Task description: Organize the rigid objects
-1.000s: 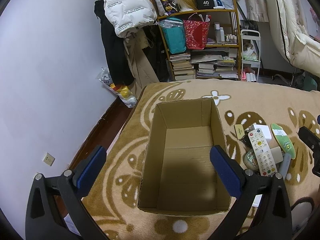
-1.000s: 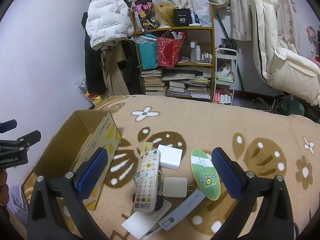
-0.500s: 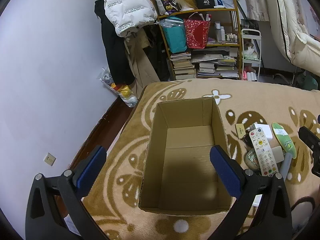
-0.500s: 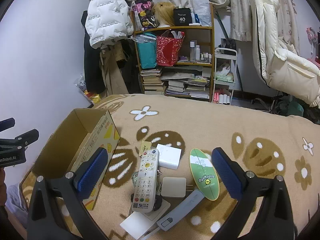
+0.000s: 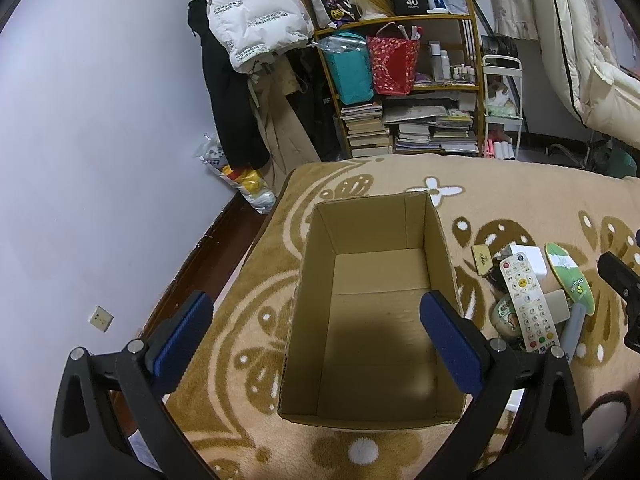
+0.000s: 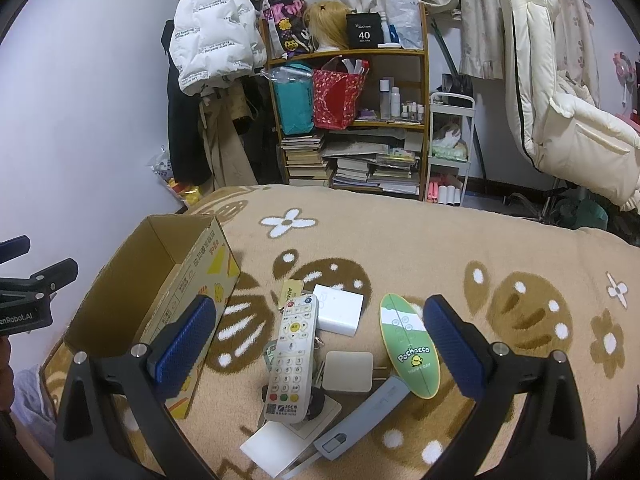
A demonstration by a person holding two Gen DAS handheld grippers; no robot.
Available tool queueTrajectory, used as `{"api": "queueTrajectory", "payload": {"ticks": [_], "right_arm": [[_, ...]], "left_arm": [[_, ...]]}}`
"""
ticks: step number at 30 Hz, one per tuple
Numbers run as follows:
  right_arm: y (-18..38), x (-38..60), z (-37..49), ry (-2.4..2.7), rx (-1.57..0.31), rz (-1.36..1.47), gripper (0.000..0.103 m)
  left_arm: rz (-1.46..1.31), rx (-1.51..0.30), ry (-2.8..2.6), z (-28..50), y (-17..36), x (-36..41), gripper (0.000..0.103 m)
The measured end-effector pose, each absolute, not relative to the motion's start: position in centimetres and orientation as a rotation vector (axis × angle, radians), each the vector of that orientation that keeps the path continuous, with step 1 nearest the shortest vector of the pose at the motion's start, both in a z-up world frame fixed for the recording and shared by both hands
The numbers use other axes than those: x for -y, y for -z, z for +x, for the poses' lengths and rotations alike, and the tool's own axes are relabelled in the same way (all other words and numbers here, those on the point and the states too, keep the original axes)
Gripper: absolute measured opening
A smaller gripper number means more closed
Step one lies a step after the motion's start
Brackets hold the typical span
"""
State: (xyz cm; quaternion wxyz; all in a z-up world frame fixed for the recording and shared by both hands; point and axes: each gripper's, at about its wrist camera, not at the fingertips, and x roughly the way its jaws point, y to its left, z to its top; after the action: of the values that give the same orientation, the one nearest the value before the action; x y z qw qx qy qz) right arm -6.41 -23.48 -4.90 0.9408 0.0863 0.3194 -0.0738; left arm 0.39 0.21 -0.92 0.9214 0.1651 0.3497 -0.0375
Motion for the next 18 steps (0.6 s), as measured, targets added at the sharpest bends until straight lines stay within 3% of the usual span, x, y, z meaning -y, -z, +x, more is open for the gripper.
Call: {"api": "queueTrajectory", "payload": {"ticks": [18], "right_arm": [[5.13,23.64,-6.41,0.15,-0.652,0.18,0.103]], "left_arm": [[0.344,-0.725,0.077,0.34,0.79,0.06,0.102]]}}
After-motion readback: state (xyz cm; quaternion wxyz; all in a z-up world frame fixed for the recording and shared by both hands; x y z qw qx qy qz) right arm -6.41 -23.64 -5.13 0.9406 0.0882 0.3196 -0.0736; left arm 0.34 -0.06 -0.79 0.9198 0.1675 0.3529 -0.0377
